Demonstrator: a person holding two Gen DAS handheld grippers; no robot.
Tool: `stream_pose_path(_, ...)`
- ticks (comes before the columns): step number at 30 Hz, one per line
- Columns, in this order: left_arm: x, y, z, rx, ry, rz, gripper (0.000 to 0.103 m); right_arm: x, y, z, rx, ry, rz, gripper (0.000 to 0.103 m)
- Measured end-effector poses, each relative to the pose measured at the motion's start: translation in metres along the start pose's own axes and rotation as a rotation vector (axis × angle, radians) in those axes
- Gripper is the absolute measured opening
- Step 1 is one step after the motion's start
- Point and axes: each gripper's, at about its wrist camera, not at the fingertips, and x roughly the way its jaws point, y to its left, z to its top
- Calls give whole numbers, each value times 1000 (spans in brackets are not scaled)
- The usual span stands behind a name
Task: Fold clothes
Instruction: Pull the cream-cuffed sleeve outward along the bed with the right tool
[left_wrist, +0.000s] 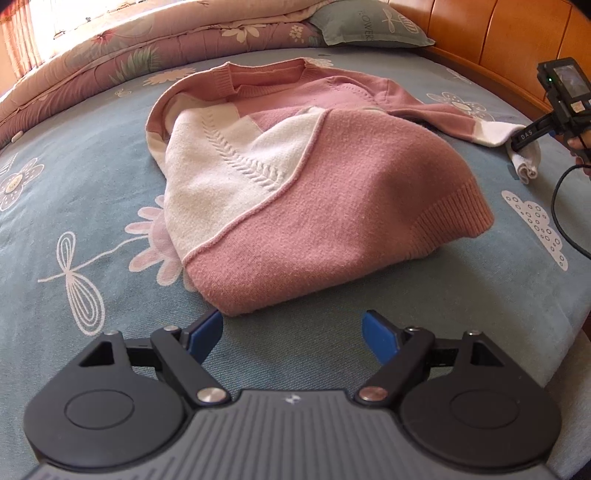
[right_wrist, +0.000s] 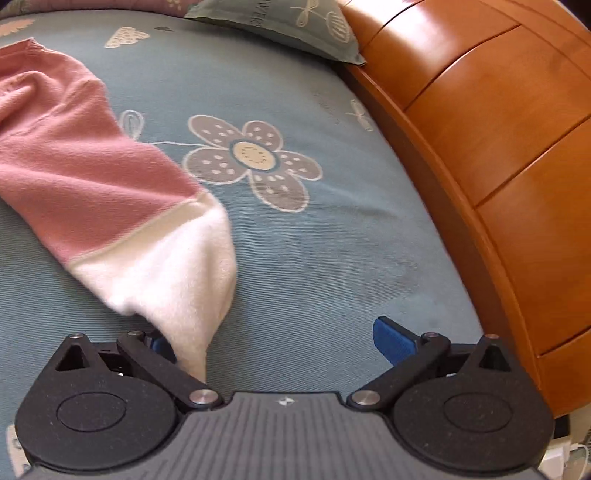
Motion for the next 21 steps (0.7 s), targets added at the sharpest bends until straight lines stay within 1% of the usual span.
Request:
stream_pose_path(1,-1,0,0,1,0,-7,84,1,-5,-1,18,-11,-36,103)
stream_pose_path(4,4,-3,3,1,12,1,84,0,-16,-3,136,-7,176,103)
stream_pose_path(5,5,-5,4,1,15,9,84,4,-11,-2,134,14,183,103)
stream_pose_path(8,6,-9,7,4,11,2,84,16,6,-3,54,15,116,103)
stream_pose_path(9,6,-10,8,8,7,-4,84,18,4,-4,68,4,122,103)
stream_pose_path(10,5,-11,7,15,5,-8,84,20,-1,-4,102,-8,108,103)
stream_pose_path(12,6,-13,7,24,10,-11,84,24,-10,-4,154,-37,9,103)
stream_pose_path(15,10,-13,6,24,25,5,84,32,-25,-4,198,-62,-60,103)
stream_pose_path(18,11,-12,5,17,31,4,84,35,-37,0,185,-95,-143,103)
stream_pose_path(21,13,-11,5,17,36,8,84,37,-64,9,242,-122,-206,103)
